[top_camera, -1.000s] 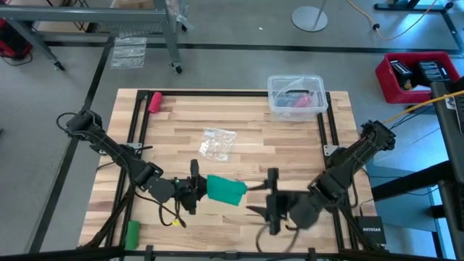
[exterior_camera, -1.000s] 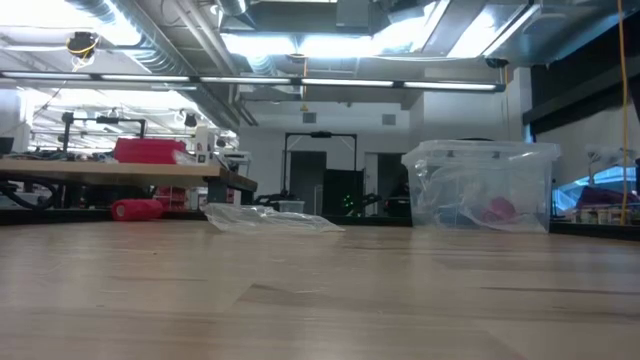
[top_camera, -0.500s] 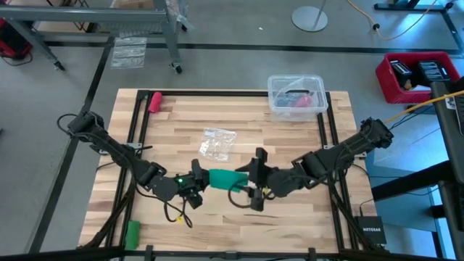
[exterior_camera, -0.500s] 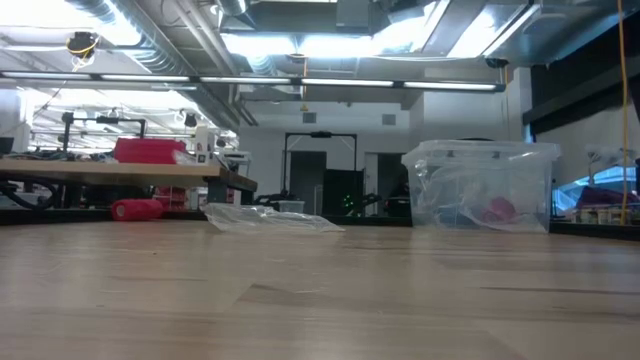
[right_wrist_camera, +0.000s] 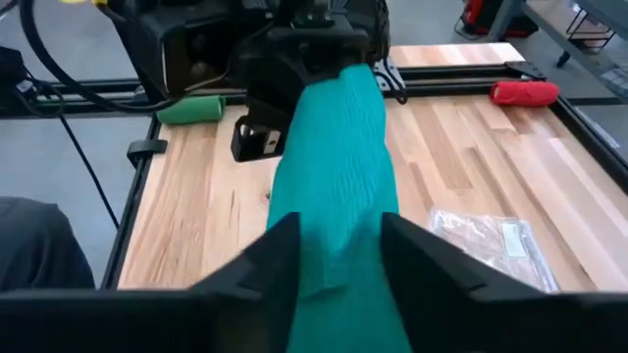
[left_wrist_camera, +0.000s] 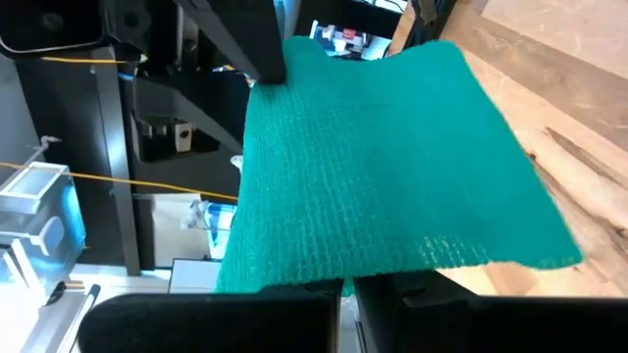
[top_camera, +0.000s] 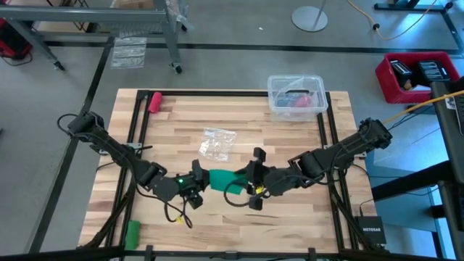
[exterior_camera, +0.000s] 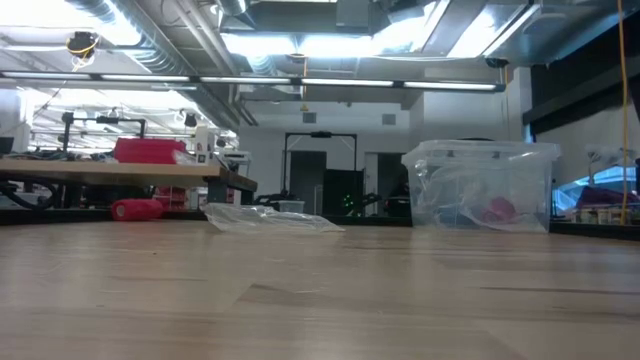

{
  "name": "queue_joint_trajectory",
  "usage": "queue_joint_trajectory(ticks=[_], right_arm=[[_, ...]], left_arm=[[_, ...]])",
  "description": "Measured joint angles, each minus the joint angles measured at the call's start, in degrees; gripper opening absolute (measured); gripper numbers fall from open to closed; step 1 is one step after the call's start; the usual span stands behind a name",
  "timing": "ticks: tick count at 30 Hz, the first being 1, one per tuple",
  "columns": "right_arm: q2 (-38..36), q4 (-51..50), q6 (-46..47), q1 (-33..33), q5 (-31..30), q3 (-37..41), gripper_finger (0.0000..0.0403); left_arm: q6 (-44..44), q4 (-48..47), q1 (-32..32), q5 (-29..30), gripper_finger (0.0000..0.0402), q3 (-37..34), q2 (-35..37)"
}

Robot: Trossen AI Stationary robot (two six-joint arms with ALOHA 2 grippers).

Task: Roll bandage
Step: Roll the green bandage

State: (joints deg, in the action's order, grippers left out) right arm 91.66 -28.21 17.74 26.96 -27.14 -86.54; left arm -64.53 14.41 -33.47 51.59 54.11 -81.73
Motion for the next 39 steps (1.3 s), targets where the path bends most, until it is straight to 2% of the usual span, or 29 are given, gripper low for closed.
queue_joint_trajectory(ticks=[7, 9, 14, 19, 27, 33, 39], right_arm=[[0.1, -0.3, -3.0, 0.0, -0.5, 0.0, 0.0027], [0.1, 0.1, -4.3, 0.0, -1.0, 0.0, 0.0010], [0.1, 0.8, -6.0, 0.1, -2.8, -0.9, 0.0020], [-0.2, 1.1, -11.7, 1.8, -5.4, -5.4, 0.0007], [-0.4, -7.6, -15.8, 3.4, -10.5, -16.1, 0.0005], [-0.4, -9.6, -16.8, 2.0, -12.2, -20.0, 0.0010], [-0.4, -13.5, -14.8, -1.2, -12.2, -20.0, 0.0011]], left_arm=[[0.2, -0.2, 0.1, 0.0, 0.0008, 0.0, 0.0], [1.7, -0.6, 0.1, -0.1, 0.0008, 0.0, 0.0], [8.5, -2.0, 0.1, -0.3, 0.0008, 0.0, 0.0], [22.0, -10.3, 0.1, -3.1, 0.0008, 0.0, 0.0], [39.6, -15.4, 0.1, -9.0, 0.0008, 0.0, -1.1], [46.2, -13.7, -0.1, -11.9, 0.0008, 0.0, -4.6], [47.3, -8.6, -2.1, -12.0, 0.0008, 0.0, -6.8]])
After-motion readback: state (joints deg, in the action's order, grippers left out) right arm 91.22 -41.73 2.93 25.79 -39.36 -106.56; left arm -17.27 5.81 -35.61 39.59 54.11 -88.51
